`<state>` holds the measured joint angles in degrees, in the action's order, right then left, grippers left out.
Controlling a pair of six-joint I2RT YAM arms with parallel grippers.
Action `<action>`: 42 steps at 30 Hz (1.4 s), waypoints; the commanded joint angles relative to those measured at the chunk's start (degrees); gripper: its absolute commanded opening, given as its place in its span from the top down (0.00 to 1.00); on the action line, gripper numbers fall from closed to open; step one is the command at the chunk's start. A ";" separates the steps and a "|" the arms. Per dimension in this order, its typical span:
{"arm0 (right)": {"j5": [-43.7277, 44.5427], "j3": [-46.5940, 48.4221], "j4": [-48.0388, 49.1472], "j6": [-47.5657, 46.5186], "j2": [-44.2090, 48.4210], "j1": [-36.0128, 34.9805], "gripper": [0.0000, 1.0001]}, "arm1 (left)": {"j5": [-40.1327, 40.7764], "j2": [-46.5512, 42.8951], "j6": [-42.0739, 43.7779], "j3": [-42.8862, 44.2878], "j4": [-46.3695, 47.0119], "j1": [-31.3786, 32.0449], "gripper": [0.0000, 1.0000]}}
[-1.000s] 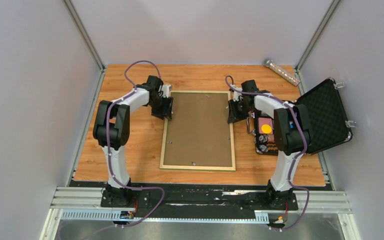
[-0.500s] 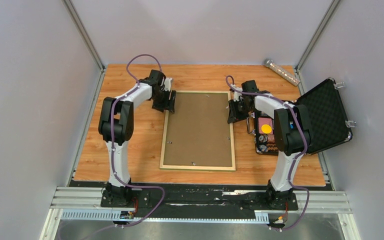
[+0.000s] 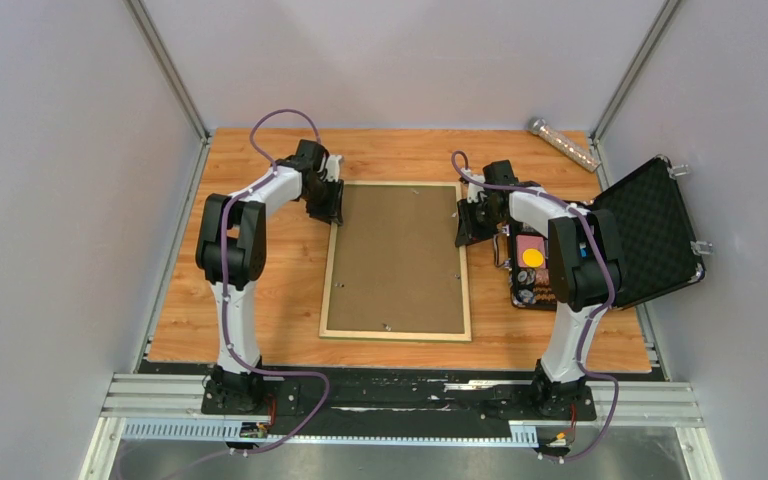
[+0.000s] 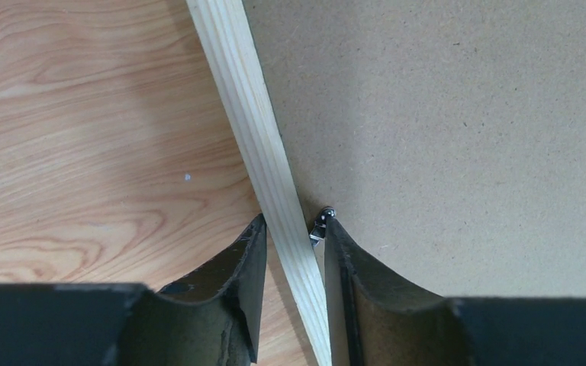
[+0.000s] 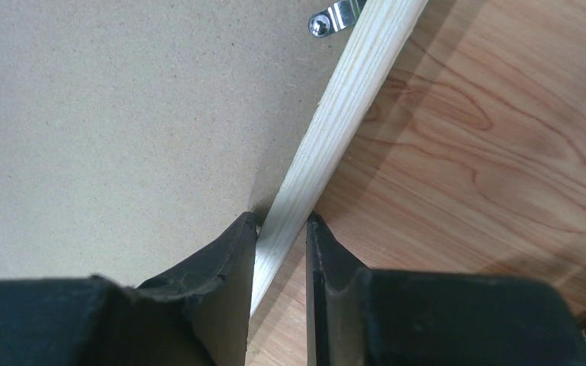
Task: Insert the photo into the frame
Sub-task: Install the photo frame at the center of the board.
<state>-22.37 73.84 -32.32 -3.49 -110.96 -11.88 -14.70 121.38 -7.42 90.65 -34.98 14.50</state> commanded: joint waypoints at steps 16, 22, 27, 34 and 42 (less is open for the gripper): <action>1.67 -0.64 4.07 -1.69 -0.02 -0.08 0.85 | 1.04 0.19 3.00 -2.32 -0.97 0.50 1.00; 1.89 -0.46 4.10 -1.79 -0.22 -0.06 0.86 | 1.70 -0.41 5.29 -2.07 -1.98 0.53 1.00; 1.67 -0.26 4.02 -1.79 -0.23 0.05 0.86 | 3.03 -0.54 7.04 -1.90 -2.41 0.53 0.97; 1.63 -0.37 4.01 -1.79 -0.35 0.07 0.86 | 3.57 -0.97 7.34 -1.67 -2.55 0.53 0.63; 1.58 -0.13 4.01 -1.92 -0.36 0.10 0.87 | 5.32 -4.59 7.38 -2.81 -2.71 0.53 0.15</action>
<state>-22.39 73.84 -32.32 -3.51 -110.96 -11.84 -12.45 120.11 -1.61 89.71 -35.07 14.68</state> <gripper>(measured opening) 0.251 0.759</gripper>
